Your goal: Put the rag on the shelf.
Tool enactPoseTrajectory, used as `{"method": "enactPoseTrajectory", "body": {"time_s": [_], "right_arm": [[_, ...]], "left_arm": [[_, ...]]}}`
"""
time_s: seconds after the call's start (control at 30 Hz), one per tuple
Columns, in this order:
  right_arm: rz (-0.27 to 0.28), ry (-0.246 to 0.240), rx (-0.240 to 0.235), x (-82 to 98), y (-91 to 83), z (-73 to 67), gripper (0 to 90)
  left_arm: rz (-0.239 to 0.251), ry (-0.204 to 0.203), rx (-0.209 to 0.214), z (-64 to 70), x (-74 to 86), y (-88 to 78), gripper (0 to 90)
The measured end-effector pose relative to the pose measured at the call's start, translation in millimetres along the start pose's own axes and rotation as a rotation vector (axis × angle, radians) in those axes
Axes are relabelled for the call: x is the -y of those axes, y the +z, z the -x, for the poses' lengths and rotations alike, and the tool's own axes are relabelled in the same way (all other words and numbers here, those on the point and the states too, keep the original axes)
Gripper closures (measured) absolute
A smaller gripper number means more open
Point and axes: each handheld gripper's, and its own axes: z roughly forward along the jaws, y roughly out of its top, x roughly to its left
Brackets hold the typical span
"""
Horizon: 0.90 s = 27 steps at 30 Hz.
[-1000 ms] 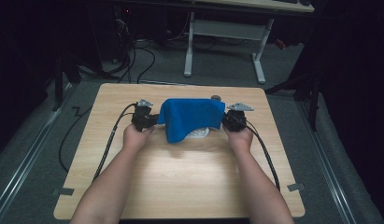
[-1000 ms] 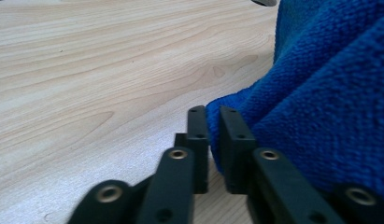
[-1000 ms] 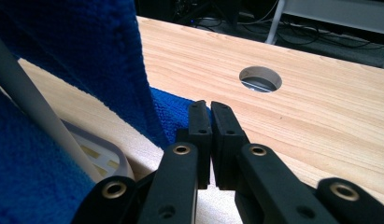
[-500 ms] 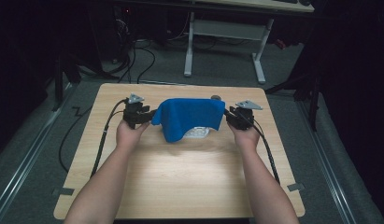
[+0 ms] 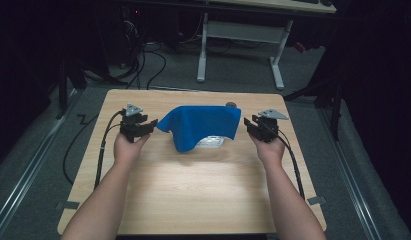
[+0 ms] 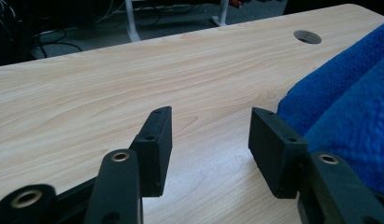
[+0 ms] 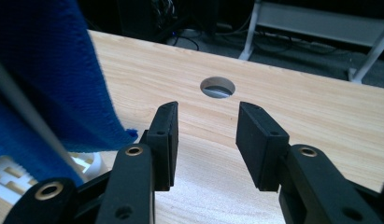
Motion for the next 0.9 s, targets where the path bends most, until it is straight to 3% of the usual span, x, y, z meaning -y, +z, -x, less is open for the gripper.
{"method": "enactPoseTrajectory", "body": {"time_s": [0.1,0.43,0.5,0.6,0.67,0.77,0.9], "right_arm": [[0.018,0.000,0.000,3.0,-5.6,0.8,59.8],[0.004,-0.012,0.001,12.1,-26.2,-0.9,53.8],[0.025,-0.033,0.008,16.9,-33.8,-3.9,53.0],[-0.004,-0.047,0.008,20.8,-40.8,-7.3,48.9],[0.020,-0.064,0.005,26.8,-48.6,-11.9,48.1],[-0.011,-0.094,-0.007,30.7,-56.9,-19.2,44.0],[0.019,-0.119,-0.025,39.0,-71.3,-28.8,44.3]], "left_arm": [[-0.008,0.001,-0.025,-2.0,5.9,-4.4,49.3],[0.011,-0.011,-0.014,0.4,26.6,-27.0,48.6],[0.012,-0.010,-0.013,2.9,31.7,-32.2,48.5],[0.017,-0.014,-0.001,7.7,40.0,-40.8,48.4],[0.023,-0.008,0.005,12.2,45.5,-47.0,48.1],[0.026,-0.006,0.014,18.8,53.5,-55.8,47.8],[0.013,-0.002,0.022,28.2,64.6,-69.0,47.2]]}}
